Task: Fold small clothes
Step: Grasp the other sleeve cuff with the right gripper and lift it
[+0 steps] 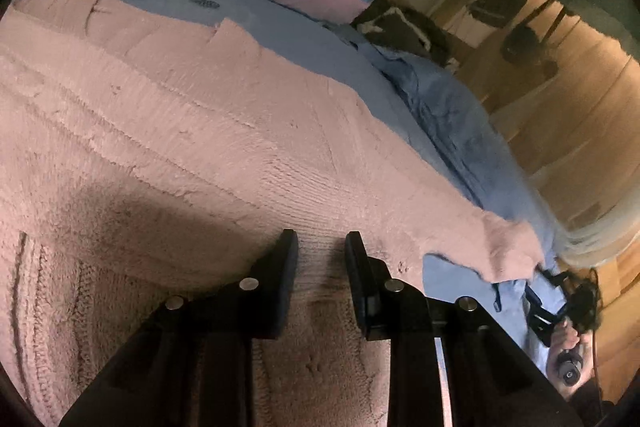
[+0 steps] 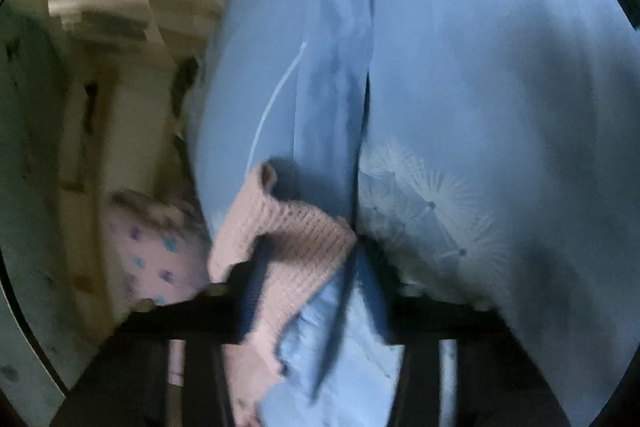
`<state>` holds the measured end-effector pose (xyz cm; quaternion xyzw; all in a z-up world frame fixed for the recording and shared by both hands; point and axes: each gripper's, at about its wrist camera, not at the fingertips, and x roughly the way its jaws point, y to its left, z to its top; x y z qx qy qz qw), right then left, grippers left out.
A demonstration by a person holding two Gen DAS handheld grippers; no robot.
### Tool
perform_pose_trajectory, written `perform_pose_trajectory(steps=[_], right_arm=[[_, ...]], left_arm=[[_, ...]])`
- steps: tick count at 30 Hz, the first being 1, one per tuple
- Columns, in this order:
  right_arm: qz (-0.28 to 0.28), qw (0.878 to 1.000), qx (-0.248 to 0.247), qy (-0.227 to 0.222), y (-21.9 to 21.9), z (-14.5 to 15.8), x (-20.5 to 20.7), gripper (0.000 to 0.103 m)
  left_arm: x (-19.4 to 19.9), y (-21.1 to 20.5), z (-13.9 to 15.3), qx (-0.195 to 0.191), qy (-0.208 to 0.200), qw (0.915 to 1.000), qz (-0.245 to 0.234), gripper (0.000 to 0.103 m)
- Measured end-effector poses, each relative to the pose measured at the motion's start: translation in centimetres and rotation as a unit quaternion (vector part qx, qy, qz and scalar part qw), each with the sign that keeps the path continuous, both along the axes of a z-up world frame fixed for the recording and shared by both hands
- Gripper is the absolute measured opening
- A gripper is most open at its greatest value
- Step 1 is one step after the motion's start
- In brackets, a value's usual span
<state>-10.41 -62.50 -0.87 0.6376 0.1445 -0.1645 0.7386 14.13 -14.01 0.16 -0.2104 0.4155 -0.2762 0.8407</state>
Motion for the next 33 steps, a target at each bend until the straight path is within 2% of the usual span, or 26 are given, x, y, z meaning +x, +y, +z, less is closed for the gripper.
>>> perform_pose_trajectory(steps=[1, 2, 3, 5, 6, 8, 10, 11, 13, 14, 15, 16, 17, 20, 22, 23, 25, 26, 28, 30, 31, 33], right_arm=[[-0.005, 1.0, 0.018, -0.016, 0.0, -0.5, -0.1, 0.014], [-0.018, 0.998, 0.045, -0.035, 0.1, -1.0, -0.6, 0.014], [-0.029, 0.998, 0.054, -0.031, 0.5, -1.1, -0.8, 0.014], [-0.048, 0.997, 0.049, 0.042, 1.0, -0.5, -1.5, 0.013], [-0.053, 0.996, 0.043, 0.066, 1.3, -0.1, -1.5, 0.012], [-0.066, 0.992, 0.006, 0.108, 2.2, 1.7, -1.7, 0.012], [-0.077, 0.985, -0.072, 0.14, 2.9, 4.5, -1.4, 0.012], [-0.077, 0.972, -0.156, 0.158, 4.1, 7.5, -0.4, 0.012], [-0.066, 0.946, -0.27, 0.167, 6.6, 11.4, 1.5, 0.012], [-0.049, 0.924, -0.34, 0.166, 8.6, 13.5, 2.9, 0.012], [-0.016, 0.898, -0.412, 0.155, 11.5, 15.4, 5.0, 0.011], [0.016, 0.88, -0.454, 0.143, 13.3, 16.5, 6.5, 0.011], [0.084, 0.853, -0.501, 0.119, 16.1, 17.3, 8.9, 0.011], [0.228, 0.822, -0.518, 0.072, 22.4, 16.6, 13.1, 0.011], [0.313, 0.786, -0.53, 0.063, 27.7, 14.7, 16.0, 0.011], [0.342, 0.777, -0.524, 0.062, 29.7, 13.6, 16.7, 0.011], [0.381, 0.78, -0.493, 0.057, 32.3, 11.5, 18.5, 0.011], [0.395, 0.775, -0.489, 0.069, 34.1, 9.6, 19.7, 0.011], [0.392, 0.762, -0.51, 0.075, 37.0, 7.5, 20.0, 0.011], [0.403, 0.76, -0.506, 0.071, 38.7, 6.7, 21.9, 0.011], [0.408, 0.755, -0.508, 0.074, 39.4, 6.0, 21.7, 0.011], [0.428, 0.735, -0.516, 0.102, 40.6, 4.8, 22.3, 0.016]], left_arm=[[0.0, 0.1, 0.0, -0.003, 0.0, 1.0, 0.0, 0.007], [0.0, 0.1, 0.0, -0.005, 0.001, 1.0, 0.0, 0.007], [0.1, 0.0, 0.0, -0.008, 0.002, 1.0, 0.0, 0.007], [0.2, 0.4, -0.1, -0.017, 0.004, 0.9998, -0.001, 0.007], [0.3, 0.5, -0.1, -0.023, 0.005, 0.9997, -0.001, 0.007], [0.5, 0.6, -0.2, -0.032, 0.009, 0.9995, -0.002, 0.007], [0.5, 0.8, -0.4, -0.039, 0.011, 0.9992, -0.002, 0.007], [0.5, 0.8, -0.4, -0.04, 0.011, 0.9991, -0.002, 0.007], [0.5, 0.7, -0.4, -0.041, 0.011, 0.9991, -0.002, 0.007], [0.5, 0.7, -0.4, -0.042, 0.011, 0.9991, -0.001, 0.007], [0.6, 0.7, -0.4, -0.044, 0.012, 0.999, 0.0, 0.007], [0.6, 0.7, -0.3, -0.041, 0.014, 0.999, 0.0, 0.007], [0.7, 0.5, -0.1, -0.032, 0.016, 0.9994, 0.002, 0.007], [1.1, -0.4, 1.1, 0.008, 0.032, 0.9994, 0.007, 0.007], [1.5, -0.3, 2.4, 0.015, 0.036, 0.9992, 0.003, 0.007], [1.8, 0.3, 3.0, 0.012, 0.033, 0.9994, 0.003, 0.007], [2.6, 1.8, 3.5, -0.004, 0.038, 0.9993, 0.0, 0.008], [3.1, 2.8, 3.4, -0.007, 0.042, 0.9991, 0.005, 0.008], [3.9, 4.8, 2.8, 0.006, 0.051, 0.9985, 0.019, 0.008], [4.4, 5.9, 1.8, -0.005, 0.067, 0.9976, 0.014, 0.008], [4.6, 6.5, 1.3, -0.022, 0.074, 0.997, 0.007, 0.008], [4.9, 7.2, 0.9, -0.05, 0.072, 0.9962, -0.001, 0.008]])
